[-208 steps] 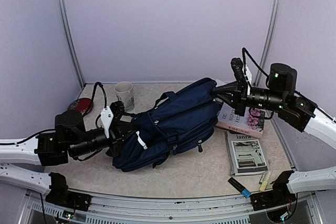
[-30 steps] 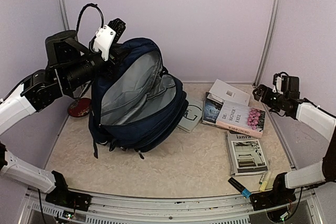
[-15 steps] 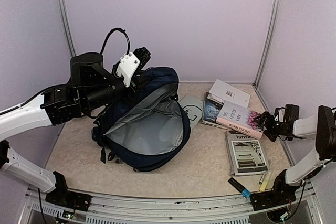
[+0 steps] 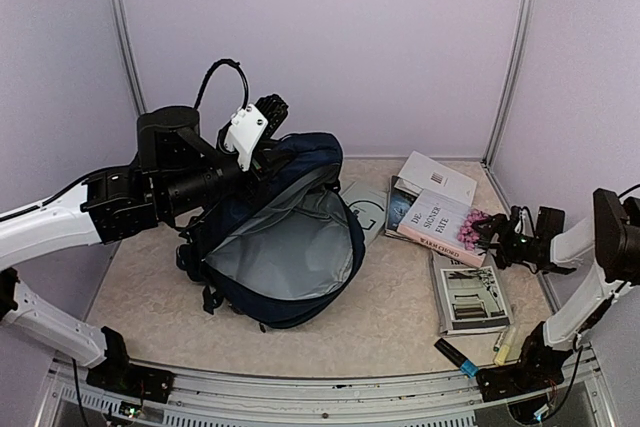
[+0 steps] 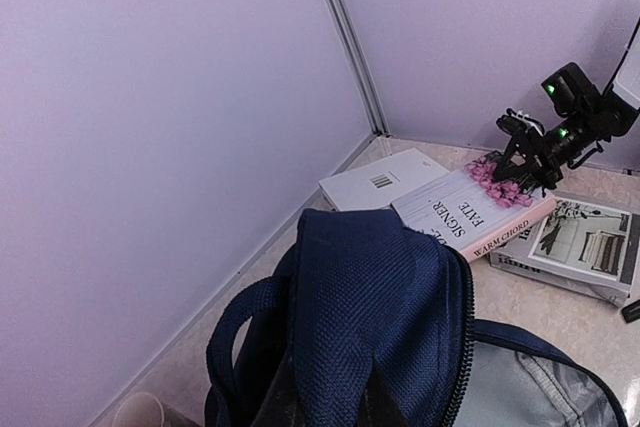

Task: Pack the student bag
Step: Pick up the book from the corner of the board, then place the book at the corner of the board.

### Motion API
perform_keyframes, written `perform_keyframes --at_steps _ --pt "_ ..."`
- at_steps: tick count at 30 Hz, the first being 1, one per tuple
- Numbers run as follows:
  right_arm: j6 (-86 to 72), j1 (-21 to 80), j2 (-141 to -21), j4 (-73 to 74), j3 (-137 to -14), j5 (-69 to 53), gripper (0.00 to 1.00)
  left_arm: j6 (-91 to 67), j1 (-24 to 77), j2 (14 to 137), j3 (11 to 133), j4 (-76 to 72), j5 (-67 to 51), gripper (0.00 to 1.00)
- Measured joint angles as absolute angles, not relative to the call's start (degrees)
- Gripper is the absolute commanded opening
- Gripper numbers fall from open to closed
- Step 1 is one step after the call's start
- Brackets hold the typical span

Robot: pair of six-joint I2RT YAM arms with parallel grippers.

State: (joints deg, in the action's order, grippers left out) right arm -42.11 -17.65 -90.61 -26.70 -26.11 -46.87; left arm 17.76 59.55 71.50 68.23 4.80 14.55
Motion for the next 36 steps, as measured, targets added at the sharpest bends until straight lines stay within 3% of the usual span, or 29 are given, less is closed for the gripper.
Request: perform_keyframes --at_steps 6,13,27,36 --pt "-43.3 -17.6 -92.9 -30.9 -26.9 -50.3 0.55 17.8 59.8 71.5 68.2 4.8 14.6 0.00" --pt "-44.9 -17.6 -92.8 -31.8 -28.9 -52.9 0.35 17.8 60.0 71.5 68.1 4.8 15.0 0.00" --pt "-34.8 -17.6 -84.2 -18.3 -36.1 -49.4 0.44 17.8 60.2 71.5 67.6 4.4 15.0 0.00" --pt "-30.4 -16.9 -84.4 -14.4 -36.3 -47.3 0.64 18.0 60.4 71.5 67.5 4.3 15.0 0.00"
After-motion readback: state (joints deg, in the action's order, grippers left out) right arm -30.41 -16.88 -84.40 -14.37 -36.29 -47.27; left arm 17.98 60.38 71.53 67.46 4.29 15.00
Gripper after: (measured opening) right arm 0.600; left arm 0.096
